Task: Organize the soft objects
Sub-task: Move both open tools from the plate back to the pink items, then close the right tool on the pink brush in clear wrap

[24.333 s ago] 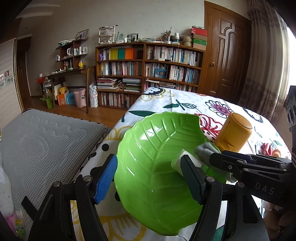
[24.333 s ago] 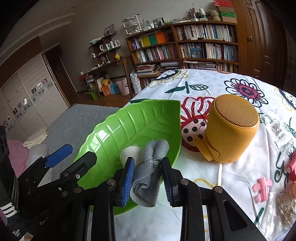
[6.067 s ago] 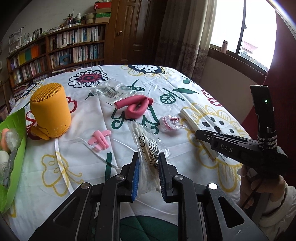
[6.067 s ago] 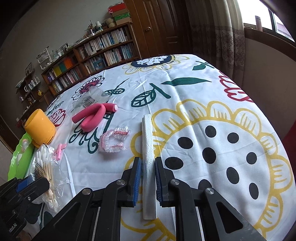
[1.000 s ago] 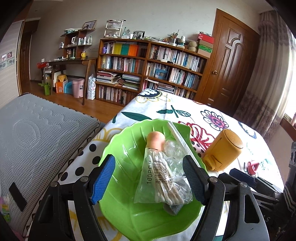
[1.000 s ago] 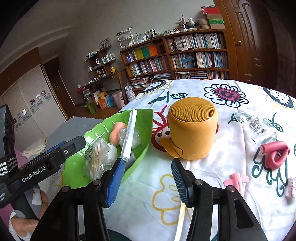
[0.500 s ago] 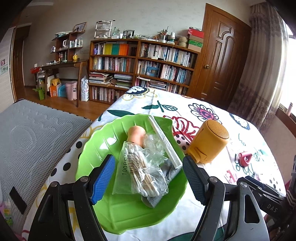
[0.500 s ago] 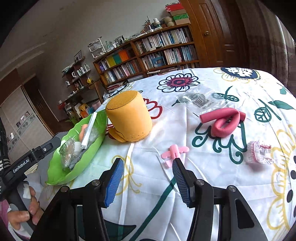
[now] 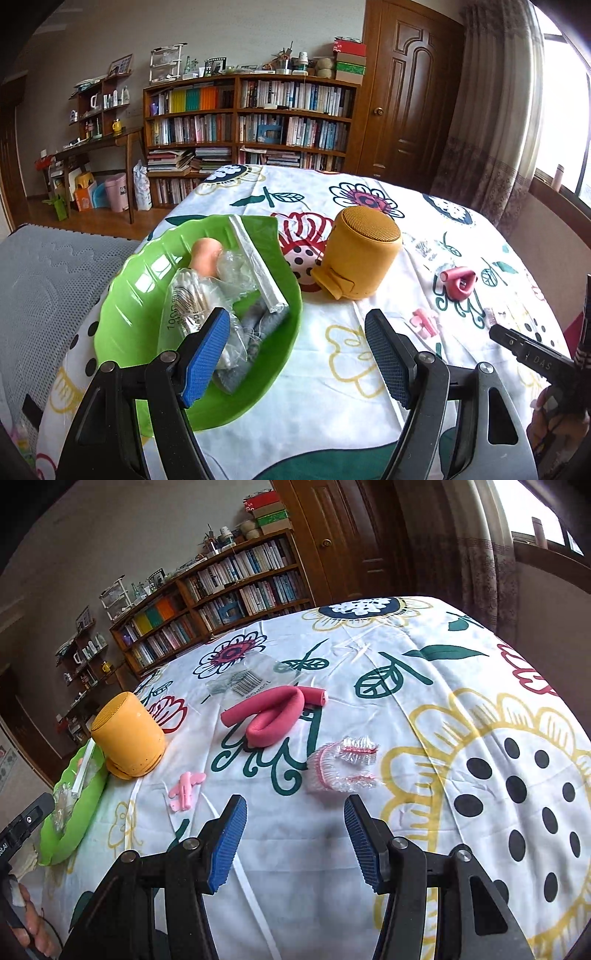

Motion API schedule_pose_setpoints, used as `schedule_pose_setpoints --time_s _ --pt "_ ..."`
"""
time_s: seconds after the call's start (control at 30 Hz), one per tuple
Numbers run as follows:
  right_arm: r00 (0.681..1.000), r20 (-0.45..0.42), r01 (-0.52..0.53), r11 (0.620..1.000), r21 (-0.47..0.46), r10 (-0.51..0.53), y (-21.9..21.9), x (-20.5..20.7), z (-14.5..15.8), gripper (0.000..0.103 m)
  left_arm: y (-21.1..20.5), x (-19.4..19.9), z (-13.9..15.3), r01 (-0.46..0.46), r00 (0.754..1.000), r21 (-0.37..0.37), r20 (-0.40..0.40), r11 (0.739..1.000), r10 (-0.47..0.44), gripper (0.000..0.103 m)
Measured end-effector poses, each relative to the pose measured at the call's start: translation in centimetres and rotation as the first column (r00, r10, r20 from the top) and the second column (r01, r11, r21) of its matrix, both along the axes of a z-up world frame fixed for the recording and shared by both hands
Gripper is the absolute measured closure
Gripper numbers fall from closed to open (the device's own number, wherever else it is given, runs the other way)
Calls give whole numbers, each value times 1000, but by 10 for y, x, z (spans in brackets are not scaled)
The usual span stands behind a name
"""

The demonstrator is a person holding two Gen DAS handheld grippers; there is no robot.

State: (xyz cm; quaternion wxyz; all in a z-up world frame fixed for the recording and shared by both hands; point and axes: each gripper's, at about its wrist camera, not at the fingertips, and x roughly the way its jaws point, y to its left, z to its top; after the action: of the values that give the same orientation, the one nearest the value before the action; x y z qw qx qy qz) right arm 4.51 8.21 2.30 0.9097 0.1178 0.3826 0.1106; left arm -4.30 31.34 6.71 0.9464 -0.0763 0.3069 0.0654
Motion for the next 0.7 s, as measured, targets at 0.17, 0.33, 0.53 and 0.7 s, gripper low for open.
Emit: schedule_pose_setpoints --time_s 0.17,0.33,0.53,0.7 --pt "999 -12 42 999 -29 -42 -20 9 -2 45 -18 3 -2 44 999 20 -10 999 -44 27" --pt "999 -6 32 997 -69 -33 -21 22 -2 40 -33 7 -4 90 996 34 -31 995 -89 27" --pt "999 -19 27 993 -112 -29 -19 39 -5 38 -43 12 -7 120 992 28 -53 992 -119 27" --pt "999 -27 23 989 -147 -28 -13 50 -6 44 -50 16 -8 139 989 33 -61 990 -137 27"
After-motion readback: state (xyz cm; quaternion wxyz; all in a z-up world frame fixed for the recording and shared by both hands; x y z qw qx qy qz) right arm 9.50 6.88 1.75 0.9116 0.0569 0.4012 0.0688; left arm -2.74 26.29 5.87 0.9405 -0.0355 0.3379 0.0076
